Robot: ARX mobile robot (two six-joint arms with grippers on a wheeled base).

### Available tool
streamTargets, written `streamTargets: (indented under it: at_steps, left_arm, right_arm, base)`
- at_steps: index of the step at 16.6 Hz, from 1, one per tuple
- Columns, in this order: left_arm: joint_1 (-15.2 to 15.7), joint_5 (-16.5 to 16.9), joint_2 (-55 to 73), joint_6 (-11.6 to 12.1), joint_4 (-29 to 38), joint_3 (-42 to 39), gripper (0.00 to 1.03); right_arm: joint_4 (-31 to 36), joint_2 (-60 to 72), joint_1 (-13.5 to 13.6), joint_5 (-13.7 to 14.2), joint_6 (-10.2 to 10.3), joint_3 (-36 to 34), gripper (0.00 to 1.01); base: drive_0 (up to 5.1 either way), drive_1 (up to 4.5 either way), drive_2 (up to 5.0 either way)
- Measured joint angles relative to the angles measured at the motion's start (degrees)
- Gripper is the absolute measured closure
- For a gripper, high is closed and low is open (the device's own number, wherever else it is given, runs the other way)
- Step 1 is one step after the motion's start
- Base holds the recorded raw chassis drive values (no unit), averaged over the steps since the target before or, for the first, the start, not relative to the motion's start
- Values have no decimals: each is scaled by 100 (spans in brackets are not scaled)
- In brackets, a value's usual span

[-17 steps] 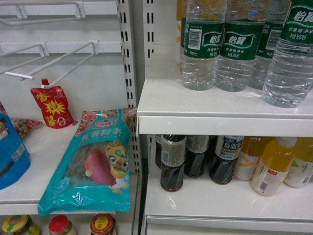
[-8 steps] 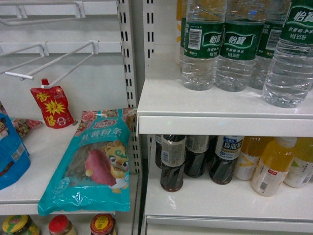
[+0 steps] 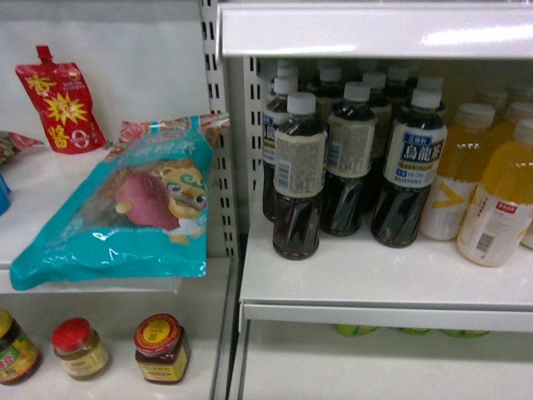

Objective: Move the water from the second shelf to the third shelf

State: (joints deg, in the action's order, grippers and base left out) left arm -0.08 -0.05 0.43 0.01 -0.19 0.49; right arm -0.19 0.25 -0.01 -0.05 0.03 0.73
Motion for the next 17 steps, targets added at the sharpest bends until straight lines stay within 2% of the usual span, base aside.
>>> streamTargets:
  at_steps: [17]
  left_arm:
    - [0, 2, 0, 0, -11, 0, 5]
  right_arm:
    - [-11, 0, 0, 4, -7, 0, 3]
  base:
    - [0, 0, 0]
